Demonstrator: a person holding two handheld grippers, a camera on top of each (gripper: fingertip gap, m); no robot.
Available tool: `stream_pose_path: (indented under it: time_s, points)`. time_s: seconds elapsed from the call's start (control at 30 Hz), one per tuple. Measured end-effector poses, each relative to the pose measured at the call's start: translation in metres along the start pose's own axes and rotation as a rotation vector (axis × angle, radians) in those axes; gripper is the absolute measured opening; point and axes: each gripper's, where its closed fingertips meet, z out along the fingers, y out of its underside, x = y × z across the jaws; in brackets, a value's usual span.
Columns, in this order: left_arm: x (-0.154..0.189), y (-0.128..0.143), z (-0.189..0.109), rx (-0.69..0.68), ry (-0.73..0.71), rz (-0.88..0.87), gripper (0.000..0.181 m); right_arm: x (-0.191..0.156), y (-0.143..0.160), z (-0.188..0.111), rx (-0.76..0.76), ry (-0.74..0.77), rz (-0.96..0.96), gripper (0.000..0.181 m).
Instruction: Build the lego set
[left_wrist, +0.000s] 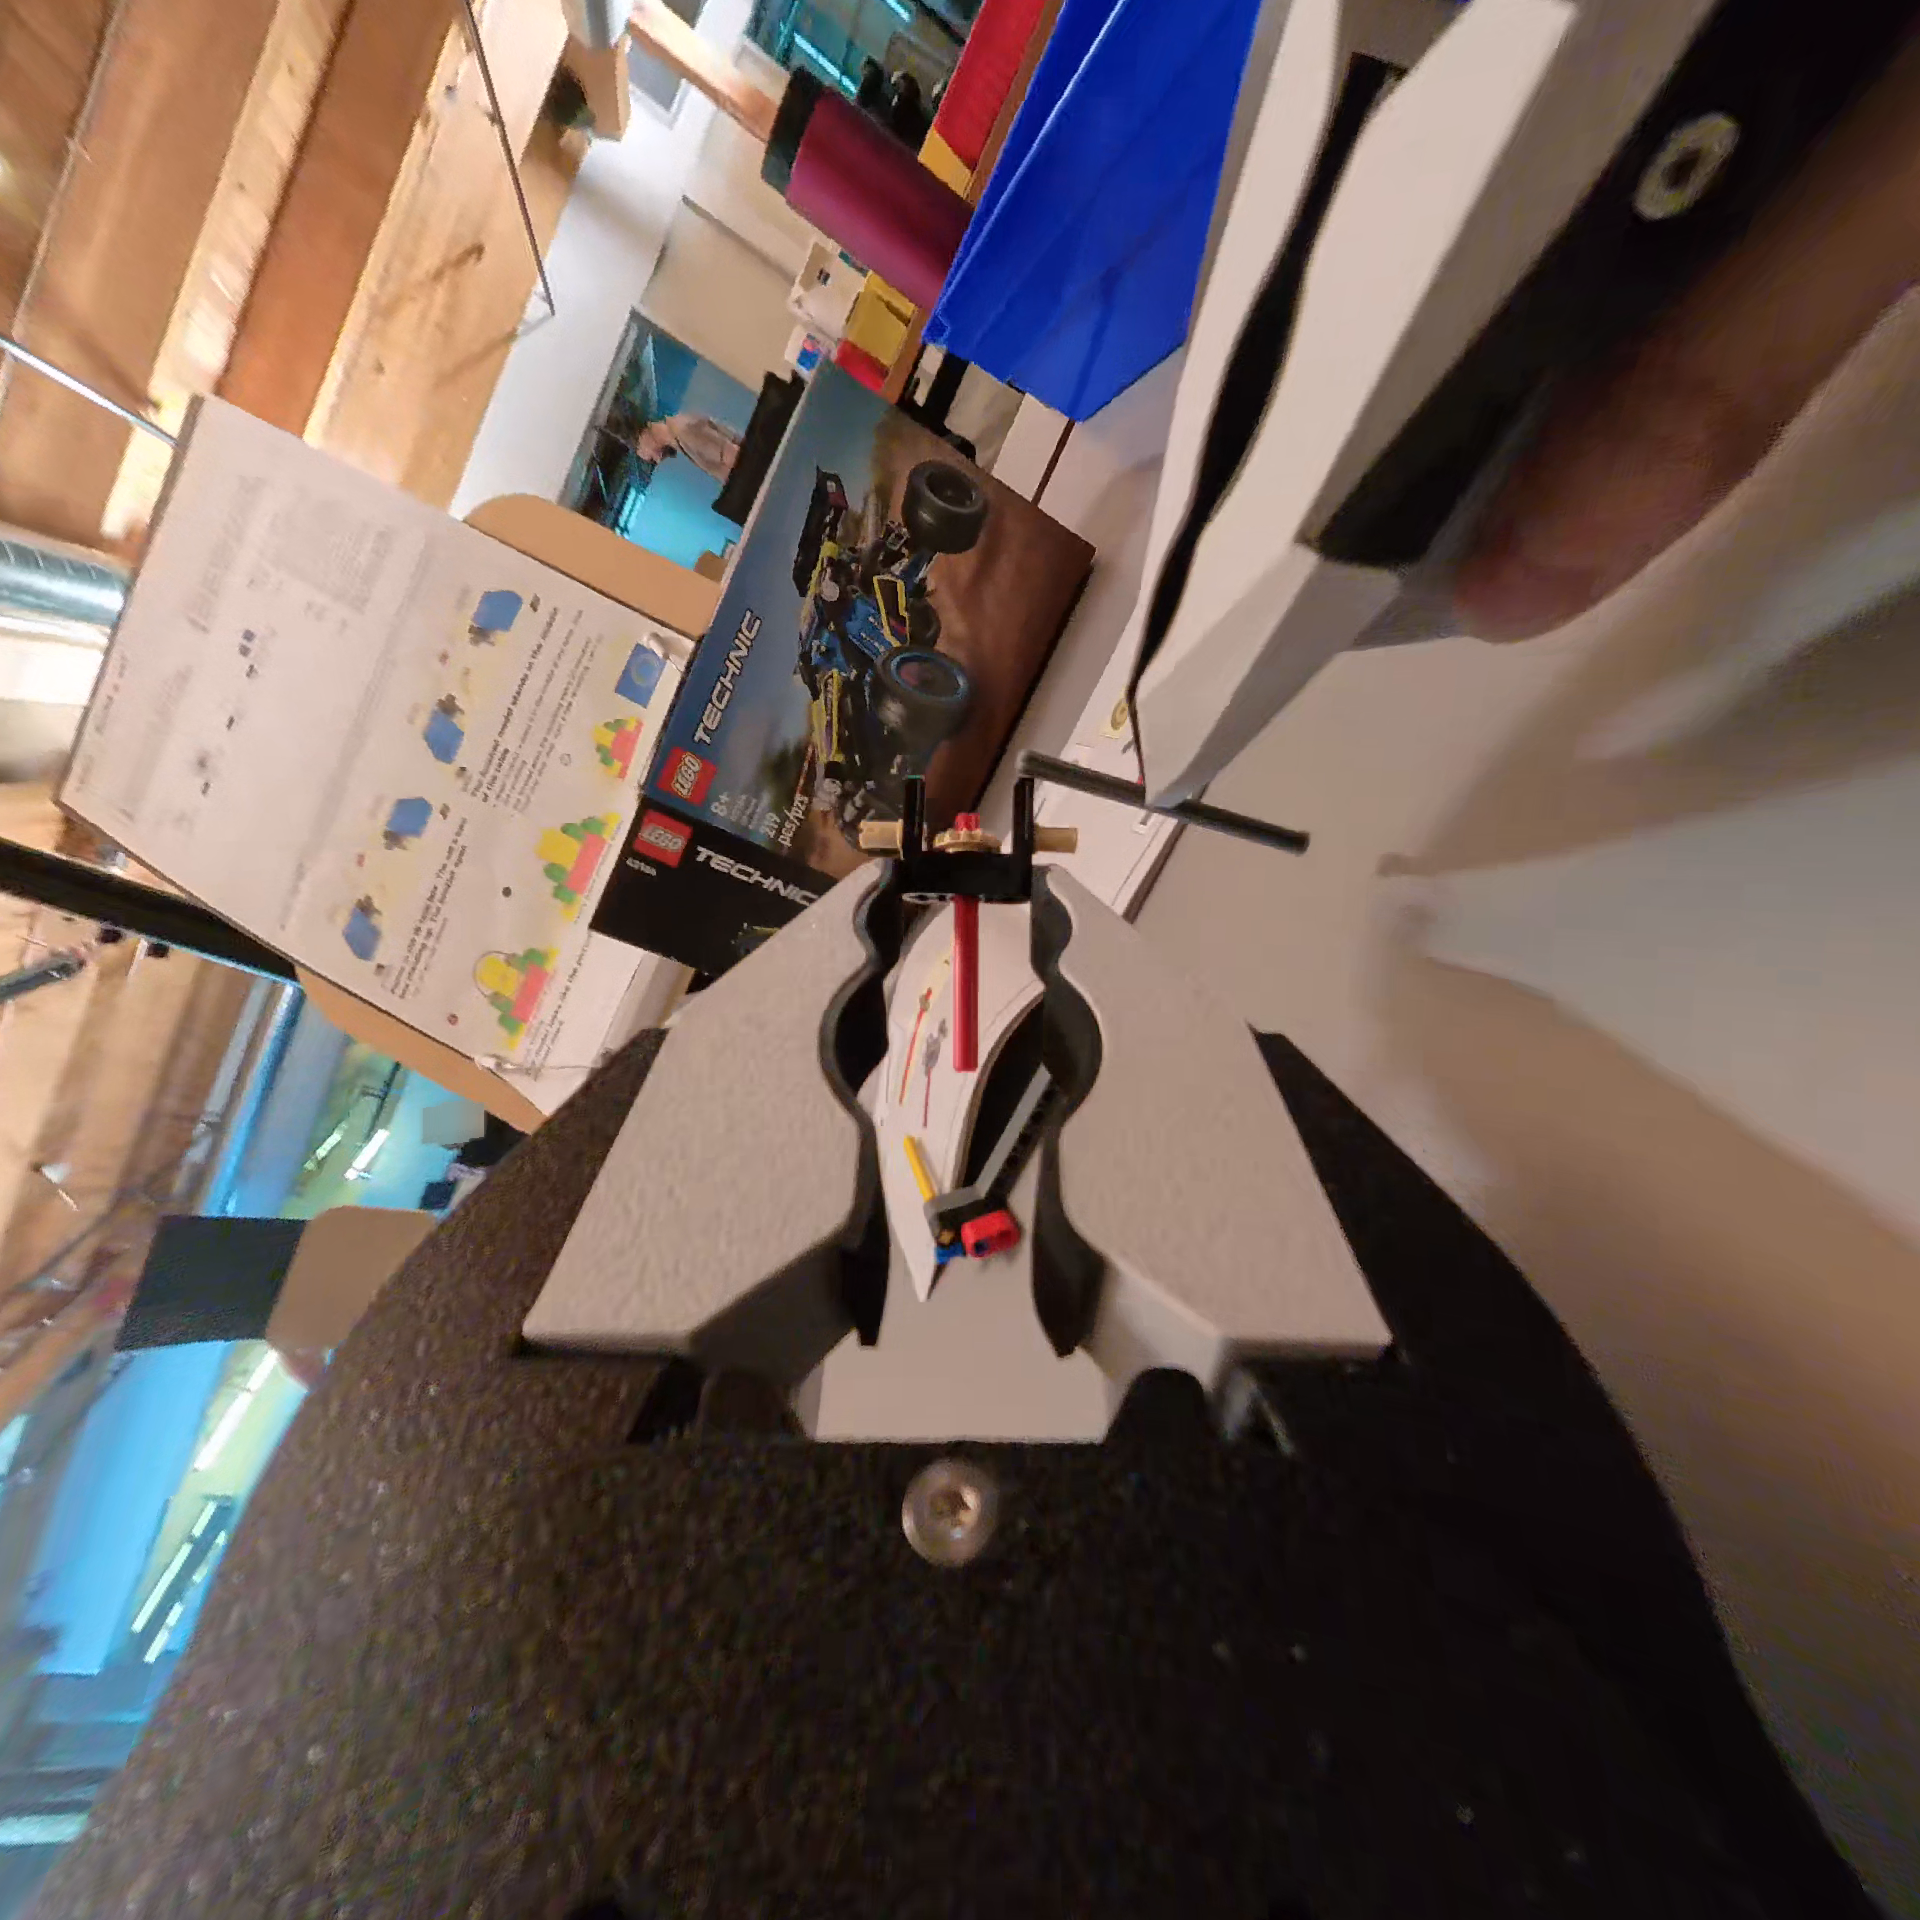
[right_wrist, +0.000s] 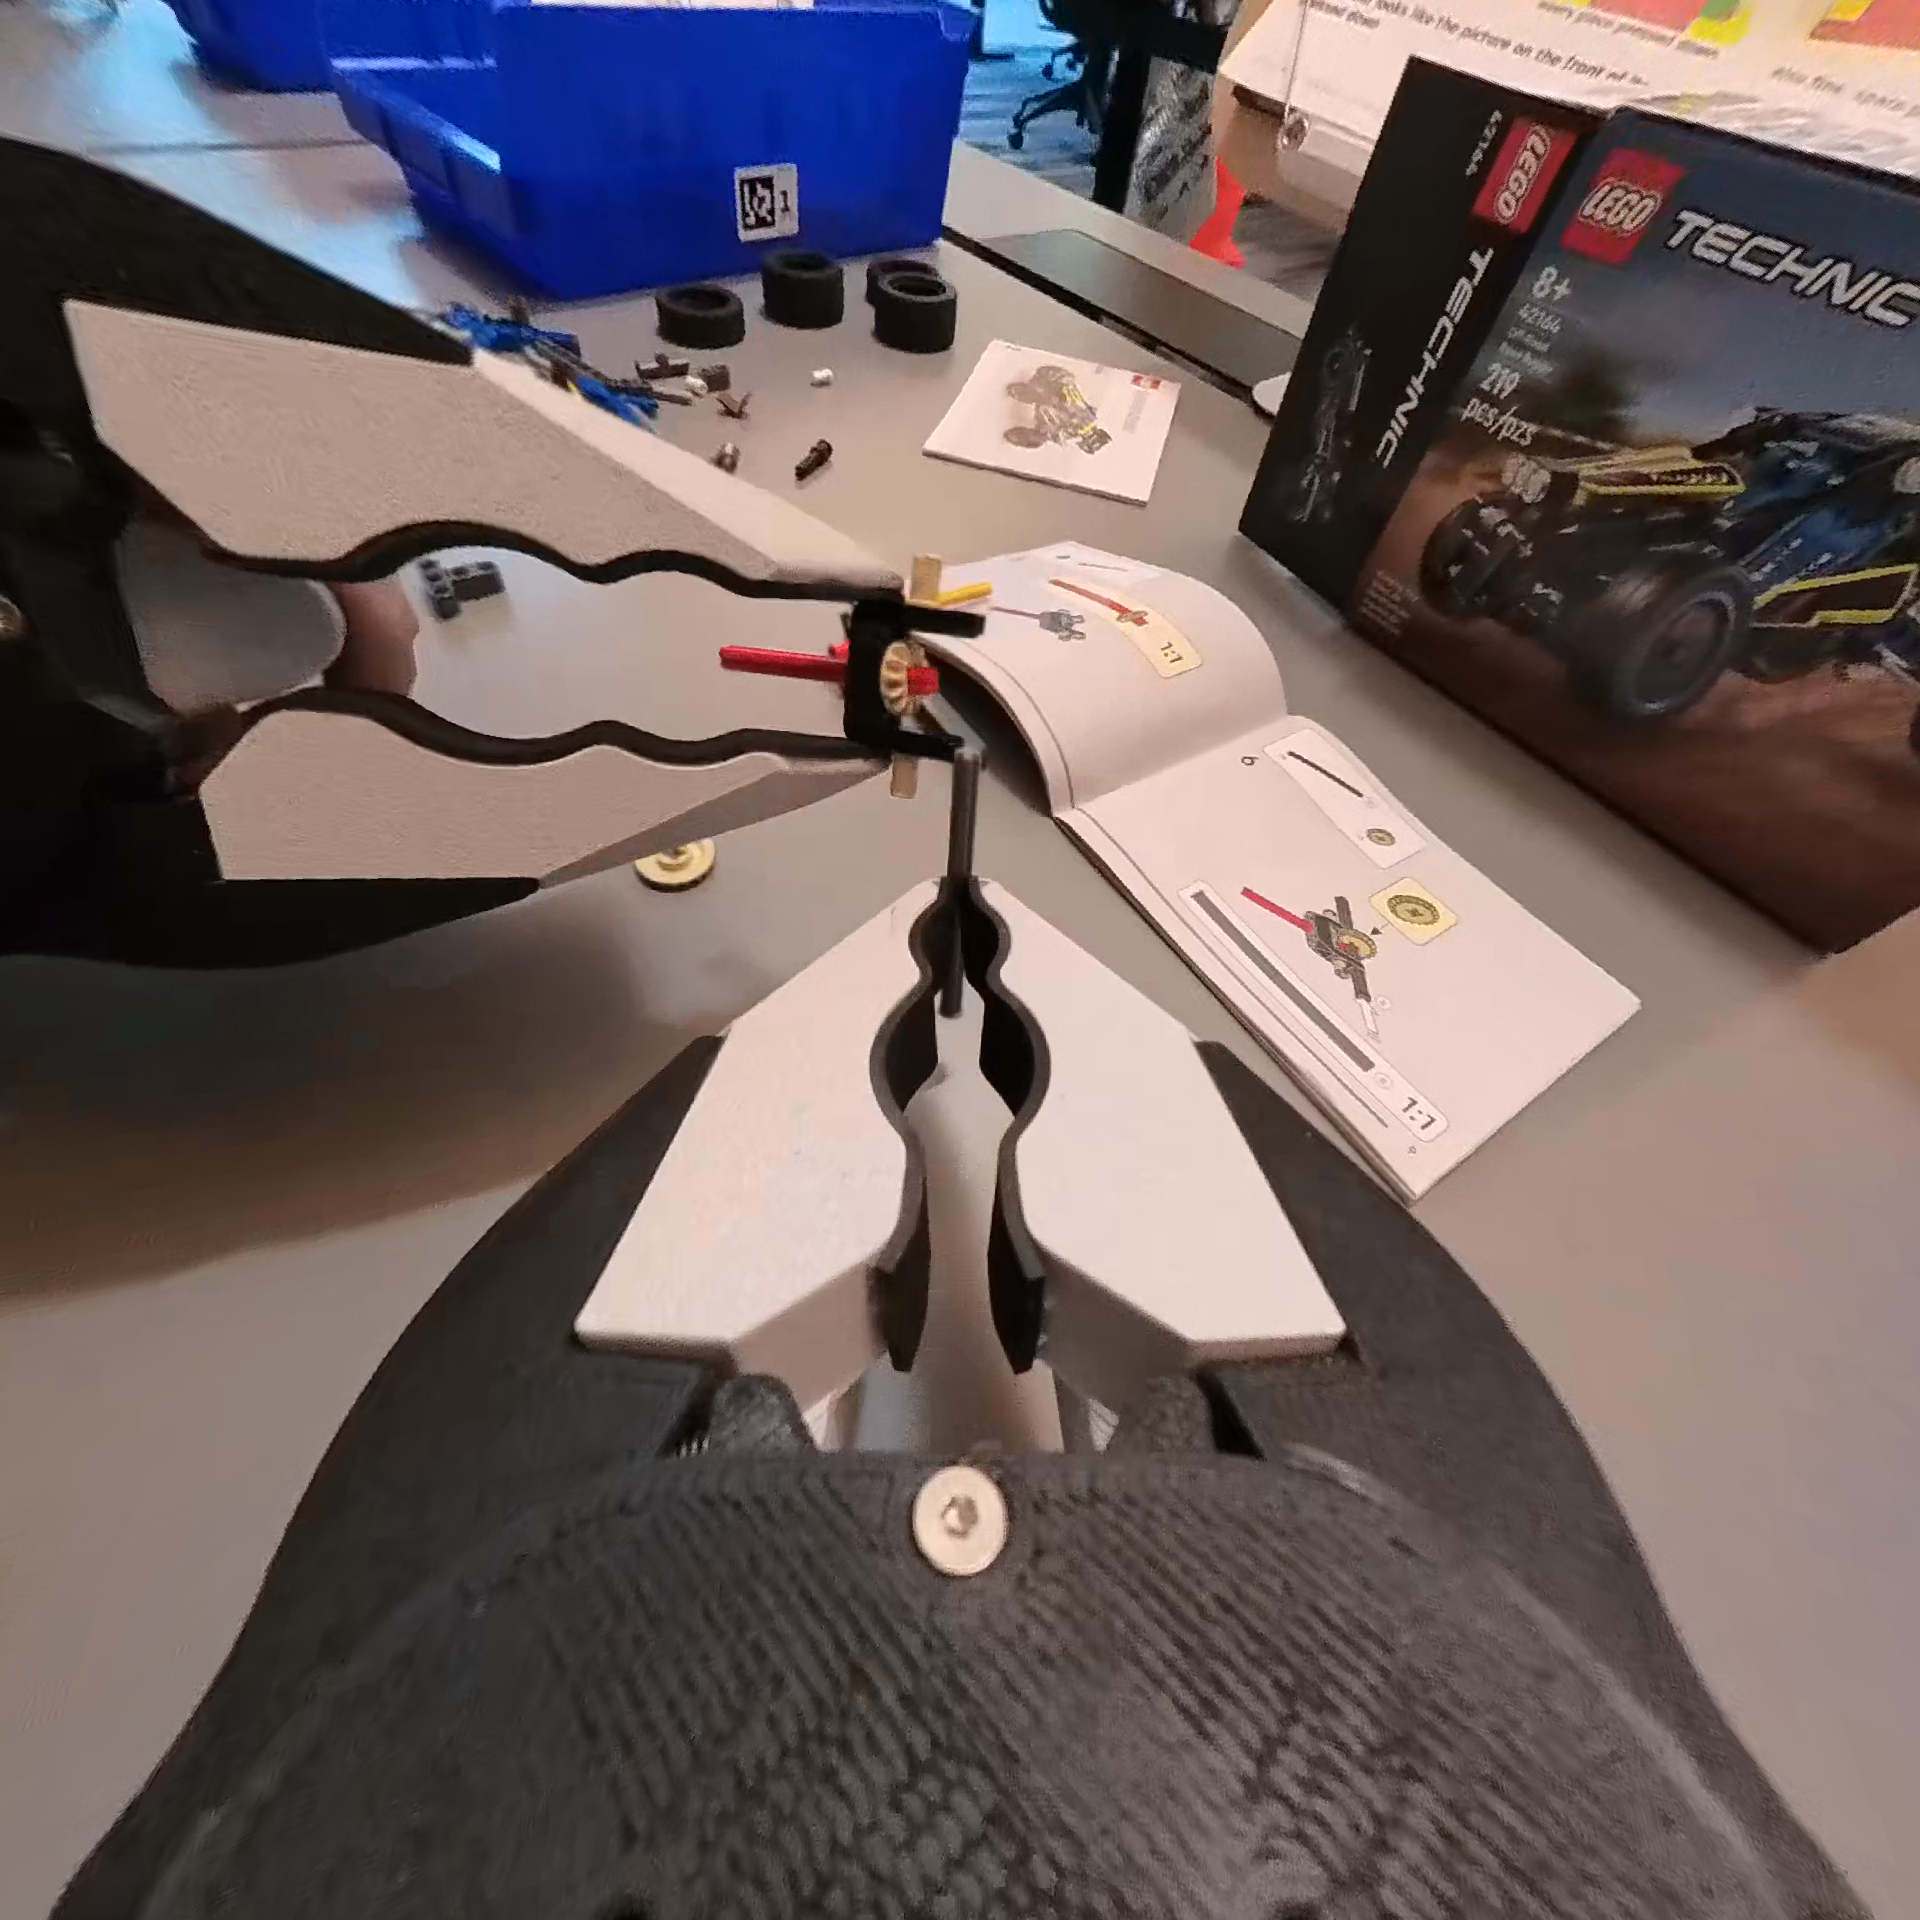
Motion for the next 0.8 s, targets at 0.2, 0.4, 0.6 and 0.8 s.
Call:
stream_pose_path:
  time_s: [0.2,0.4,0.6,0.8]
  points:
    - [-0.003,-0.004,-0.002,0.032,-0.019,0.045,0.022,-0.009,0.004,0.002,-0.033,-0.045,-0.027,0.000]
    - [-0.007,0.003,-0.004,-0.003,-0.031,0.155,0.022,-0.008,0.012,0.006,-0.088,-0.034,-0.027,0.000]
    - [-0.015,0.020,-0.011,-0.035,-0.006,0.041,0.022,-0.016,0.025,0.008,-0.202,-0.135,-0.165,0.000]
    - [-0.007,0.033,-0.009,-0.062,0.067,-0.049,0.022,0.003,0.032,0.032,-0.320,-0.253,-0.185,0.025]
